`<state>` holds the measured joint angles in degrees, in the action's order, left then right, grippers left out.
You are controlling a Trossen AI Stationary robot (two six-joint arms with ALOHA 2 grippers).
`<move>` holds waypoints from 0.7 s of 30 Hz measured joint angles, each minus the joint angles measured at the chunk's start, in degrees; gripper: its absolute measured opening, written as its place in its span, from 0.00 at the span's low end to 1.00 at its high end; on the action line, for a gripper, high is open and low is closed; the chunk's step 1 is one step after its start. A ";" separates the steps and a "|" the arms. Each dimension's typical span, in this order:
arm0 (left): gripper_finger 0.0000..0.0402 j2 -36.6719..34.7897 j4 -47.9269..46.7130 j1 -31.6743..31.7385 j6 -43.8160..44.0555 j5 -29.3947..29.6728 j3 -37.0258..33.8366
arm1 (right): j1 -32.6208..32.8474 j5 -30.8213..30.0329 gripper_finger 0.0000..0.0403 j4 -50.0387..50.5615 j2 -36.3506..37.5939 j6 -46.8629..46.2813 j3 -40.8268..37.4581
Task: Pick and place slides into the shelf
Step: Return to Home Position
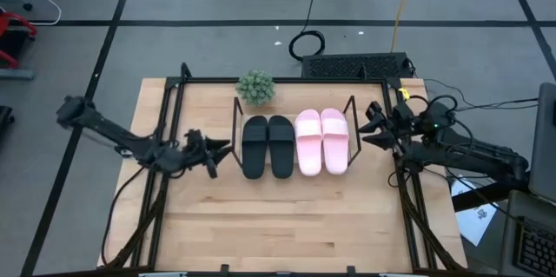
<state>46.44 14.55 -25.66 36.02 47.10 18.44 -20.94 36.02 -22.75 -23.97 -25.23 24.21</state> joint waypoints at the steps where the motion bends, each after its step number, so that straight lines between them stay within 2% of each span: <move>1: 0.36 -0.56 0.50 3.04 -1.11 -3.46 -0.78 | -0.04 0.21 0.28 0.39 0.30 -0.10 0.00; 3: 0.36 -3.02 -0.75 7.67 -4.04 -8.98 -1.31 | -0.15 0.30 0.28 1.52 1.26 -0.96 0.00; 5: 0.36 -6.76 -4.44 11.62 -7.05 -11.66 -0.37 | -0.17 0.30 0.28 2.46 2.56 -1.46 -0.02; 9: 0.36 -16.16 -21.79 15.93 -9.47 -15.74 5.20 | -0.23 0.30 0.28 2.66 6.61 -1.51 -0.02; 12: 0.36 -22.23 -33.34 15.45 -7.37 -14.88 8.47 | -0.23 0.22 0.28 6.89 10.16 -1.42 0.00; 16: 0.36 -28.21 -35.04 12.49 -6.91 -13.98 8.06 | -0.23 -2.38 0.28 14.45 13.90 -0.68 -0.02; 18: 0.36 -29.85 -35.65 10.80 -5.72 -11.99 6.27 | -0.27 -4.36 0.28 15.27 14.93 0.33 -0.02; 21: 0.36 -31.43 -35.65 8.63 -3.65 -9.11 2.69 | -0.27 -4.07 0.28 15.55 15.54 0.61 -0.02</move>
<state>15.01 -21.10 -17.04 32.37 37.99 21.13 -21.21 31.95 -7.20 -8.43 -24.62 24.19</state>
